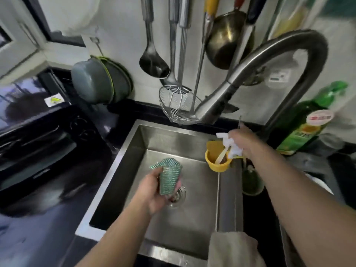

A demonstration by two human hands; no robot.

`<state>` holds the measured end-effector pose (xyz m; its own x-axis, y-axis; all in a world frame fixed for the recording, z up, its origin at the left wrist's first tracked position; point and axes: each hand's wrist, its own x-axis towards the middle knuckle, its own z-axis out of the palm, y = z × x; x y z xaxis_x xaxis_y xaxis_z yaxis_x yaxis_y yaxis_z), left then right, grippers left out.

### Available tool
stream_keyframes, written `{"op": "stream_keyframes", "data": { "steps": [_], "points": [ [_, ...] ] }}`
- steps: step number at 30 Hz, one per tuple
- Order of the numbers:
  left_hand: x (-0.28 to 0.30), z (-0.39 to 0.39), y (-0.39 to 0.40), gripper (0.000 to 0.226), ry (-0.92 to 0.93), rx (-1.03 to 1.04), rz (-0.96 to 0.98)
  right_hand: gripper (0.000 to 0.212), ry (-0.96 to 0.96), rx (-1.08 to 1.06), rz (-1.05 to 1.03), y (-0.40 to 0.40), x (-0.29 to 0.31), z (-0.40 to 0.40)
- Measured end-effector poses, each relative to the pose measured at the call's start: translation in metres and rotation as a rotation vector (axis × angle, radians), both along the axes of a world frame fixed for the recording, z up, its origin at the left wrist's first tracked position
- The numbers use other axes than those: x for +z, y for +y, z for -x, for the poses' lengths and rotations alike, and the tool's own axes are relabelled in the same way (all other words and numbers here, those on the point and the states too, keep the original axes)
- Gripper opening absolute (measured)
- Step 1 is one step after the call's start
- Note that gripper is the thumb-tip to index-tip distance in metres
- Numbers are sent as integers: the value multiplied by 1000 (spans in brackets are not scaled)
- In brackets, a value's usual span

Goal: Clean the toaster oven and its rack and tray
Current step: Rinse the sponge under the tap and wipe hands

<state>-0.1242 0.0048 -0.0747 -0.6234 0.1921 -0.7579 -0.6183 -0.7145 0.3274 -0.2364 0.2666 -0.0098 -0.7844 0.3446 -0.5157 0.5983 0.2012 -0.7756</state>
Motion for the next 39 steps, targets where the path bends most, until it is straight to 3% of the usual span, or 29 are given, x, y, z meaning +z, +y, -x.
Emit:
{"op": "stream_keyframes", "data": {
  "steps": [3,9,16,18,20,25,31,33,35,36,39],
  "points": [
    [-8,11,9,39,-10,46,-74,90,-15,90,0,-2,-22,-2],
    [-26,35,7,52,6,34,-155,69,31,1,-74,-12,-45,-14],
    [-46,23,-3,60,3,-41,-120,86,-51,-171,22,-38,-40,-13],
    [-51,16,-4,52,-16,-41,-76,86,-24,-145,-25,-40,-36,-19],
    [-57,15,-6,21,7,-47,-32,86,7,-140,-47,-43,-35,-23],
    [-63,29,3,38,82,2,17,84,49,-138,-71,-44,-40,-23],
    [-78,39,-2,24,58,-32,-119,85,130,-118,-154,-40,-57,-24],
    [-81,35,-3,34,51,-76,-175,86,122,-123,-141,-39,-57,-25],
    [-82,34,1,20,76,-123,-116,87,125,-124,-117,-39,-57,-25],
    [-85,34,3,24,103,-132,-70,86,127,-128,-110,-39,-57,-25],
    [-93,35,8,74,84,-89,88,84,112,-147,-114,-39,-57,-25]
  ]
}}
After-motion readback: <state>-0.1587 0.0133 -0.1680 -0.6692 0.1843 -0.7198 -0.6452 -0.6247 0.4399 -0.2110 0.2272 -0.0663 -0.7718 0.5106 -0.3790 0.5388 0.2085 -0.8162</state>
